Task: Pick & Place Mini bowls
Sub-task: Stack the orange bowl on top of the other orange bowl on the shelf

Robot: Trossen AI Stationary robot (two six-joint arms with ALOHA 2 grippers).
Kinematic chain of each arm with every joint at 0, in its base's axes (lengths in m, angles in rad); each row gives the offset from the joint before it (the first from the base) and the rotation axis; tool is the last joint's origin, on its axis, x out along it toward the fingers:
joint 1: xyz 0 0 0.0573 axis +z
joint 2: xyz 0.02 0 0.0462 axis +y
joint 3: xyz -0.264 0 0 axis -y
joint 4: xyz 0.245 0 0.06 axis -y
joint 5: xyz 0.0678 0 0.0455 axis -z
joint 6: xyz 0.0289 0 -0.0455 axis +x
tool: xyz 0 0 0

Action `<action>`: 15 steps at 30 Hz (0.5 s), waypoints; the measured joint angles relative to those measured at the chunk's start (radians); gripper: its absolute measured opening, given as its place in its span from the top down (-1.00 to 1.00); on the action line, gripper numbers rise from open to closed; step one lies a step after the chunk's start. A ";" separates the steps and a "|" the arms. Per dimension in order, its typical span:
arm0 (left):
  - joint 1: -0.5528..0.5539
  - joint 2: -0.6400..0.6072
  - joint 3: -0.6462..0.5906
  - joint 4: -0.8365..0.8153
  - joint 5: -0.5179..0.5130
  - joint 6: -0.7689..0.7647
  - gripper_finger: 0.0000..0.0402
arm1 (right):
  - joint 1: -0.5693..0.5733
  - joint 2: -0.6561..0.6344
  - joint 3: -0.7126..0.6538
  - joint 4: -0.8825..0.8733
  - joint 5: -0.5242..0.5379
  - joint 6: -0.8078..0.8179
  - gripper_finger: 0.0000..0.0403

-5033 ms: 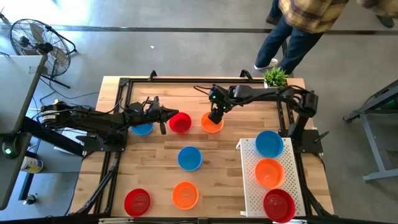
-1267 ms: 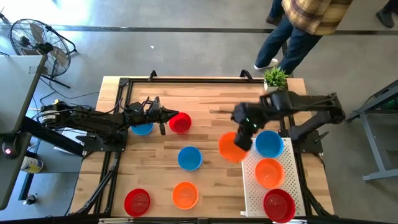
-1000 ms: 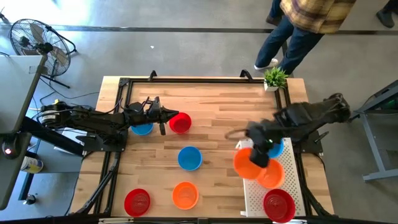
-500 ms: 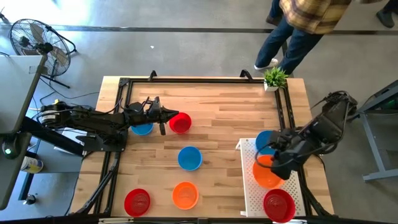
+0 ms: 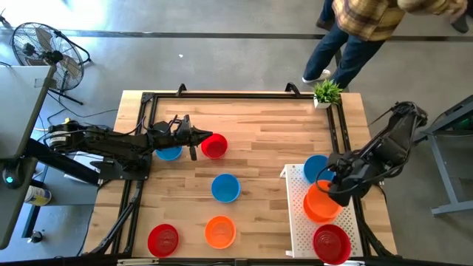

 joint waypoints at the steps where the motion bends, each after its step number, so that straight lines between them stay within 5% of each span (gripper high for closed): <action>1: 0.000 0.000 0.000 0.000 0.000 0.000 1.00 | 0.000 -0.001 -0.014 0.016 -0.008 0.000 1.00; 15: 0.000 0.000 0.000 0.000 0.000 0.000 1.00 | 0.000 -0.001 -0.070 0.069 -0.023 0.000 0.83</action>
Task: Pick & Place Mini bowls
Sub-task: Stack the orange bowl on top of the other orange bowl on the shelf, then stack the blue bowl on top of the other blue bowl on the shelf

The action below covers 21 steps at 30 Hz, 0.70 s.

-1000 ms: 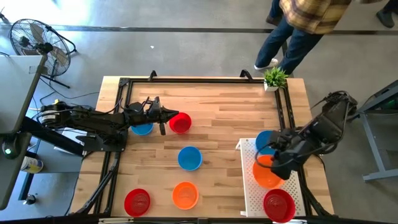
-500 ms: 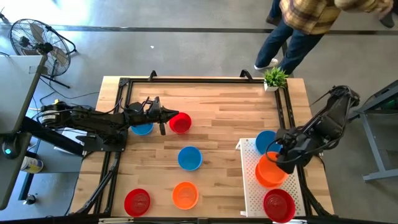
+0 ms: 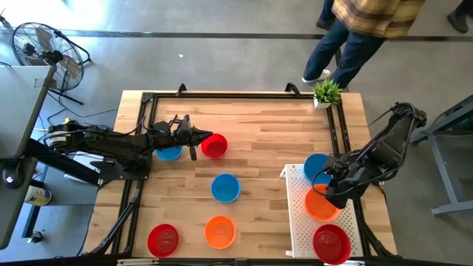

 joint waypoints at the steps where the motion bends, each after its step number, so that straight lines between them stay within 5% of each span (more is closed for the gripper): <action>1: 0.000 0.000 0.000 0.000 0.000 0.000 1.00 | 0.000 0.000 0.000 0.000 0.000 0.000 0.80; 11: 0.000 0.000 0.000 0.000 0.000 0.000 1.00 | 0.000 -0.001 0.016 0.001 -0.035 0.027 0.66; 21: 0.000 0.000 0.000 0.000 0.000 0.000 1.00 | 0.000 -0.007 0.024 0.031 -0.090 0.027 0.91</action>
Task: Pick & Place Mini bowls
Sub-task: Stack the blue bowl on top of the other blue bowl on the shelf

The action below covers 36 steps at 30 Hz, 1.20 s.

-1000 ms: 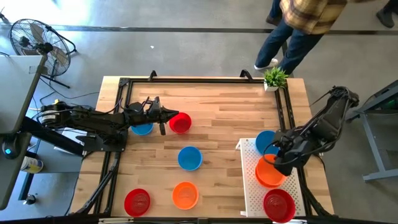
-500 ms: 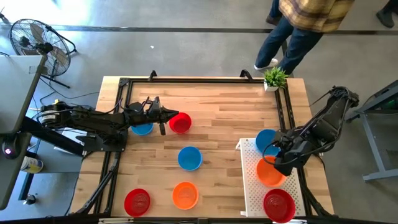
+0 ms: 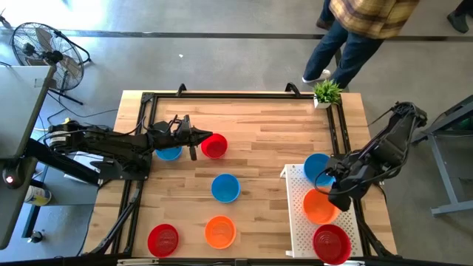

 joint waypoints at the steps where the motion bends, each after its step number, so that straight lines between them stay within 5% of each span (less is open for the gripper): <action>1: 0.000 0.000 0.000 0.000 0.000 0.000 1.00 | 0.000 -0.003 0.000 0.006 -0.001 0.000 0.94; 8: 0.000 0.000 0.000 0.000 0.000 0.000 1.00 | -0.014 -0.035 0.000 0.078 0.063 -0.048 0.98; 16: 0.000 0.001 0.000 -0.008 0.000 0.000 1.00 | -0.147 -0.042 -0.027 0.299 0.182 -0.439 1.00; 22: 0.000 0.001 0.000 -0.009 0.000 0.000 1.00 | -0.359 -0.041 -0.197 0.718 0.010 -0.838 1.00; 27: 0.000 0.001 0.000 -0.024 -0.002 0.000 1.00 | -0.570 0.000 -0.388 1.091 -0.202 -0.925 1.00; 30: 0.000 0.001 0.000 -0.027 -0.002 0.000 1.00 | -0.654 0.060 -0.414 1.190 -0.283 -0.948 1.00; 36: 0.000 0.001 0.000 0.005 0.000 0.000 1.00 | -0.733 0.195 -0.331 1.185 -0.282 -1.041 1.00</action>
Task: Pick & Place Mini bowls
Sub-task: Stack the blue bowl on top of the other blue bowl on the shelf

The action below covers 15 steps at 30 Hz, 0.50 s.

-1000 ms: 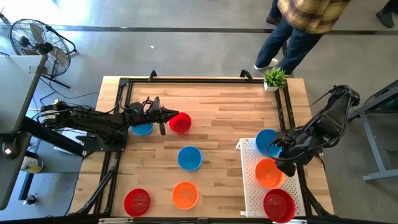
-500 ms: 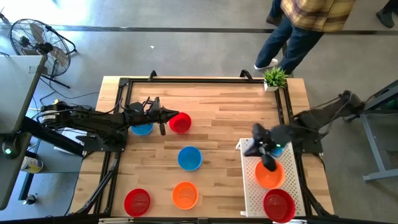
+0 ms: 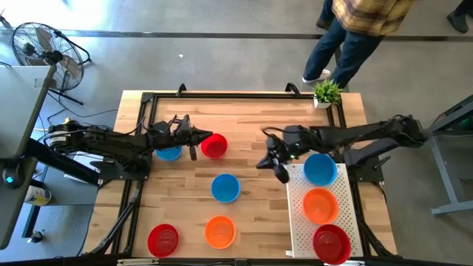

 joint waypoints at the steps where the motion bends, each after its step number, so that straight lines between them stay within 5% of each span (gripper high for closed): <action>1: 0.000 0.000 0.000 0.014 0.003 0.000 1.00 | -0.010 0.024 0.023 -0.004 0.000 -0.001 0.99; 15: 0.000 0.000 -0.102 0.173 -0.055 0.035 1.00 | -0.039 0.483 0.355 -0.210 0.080 0.090 0.50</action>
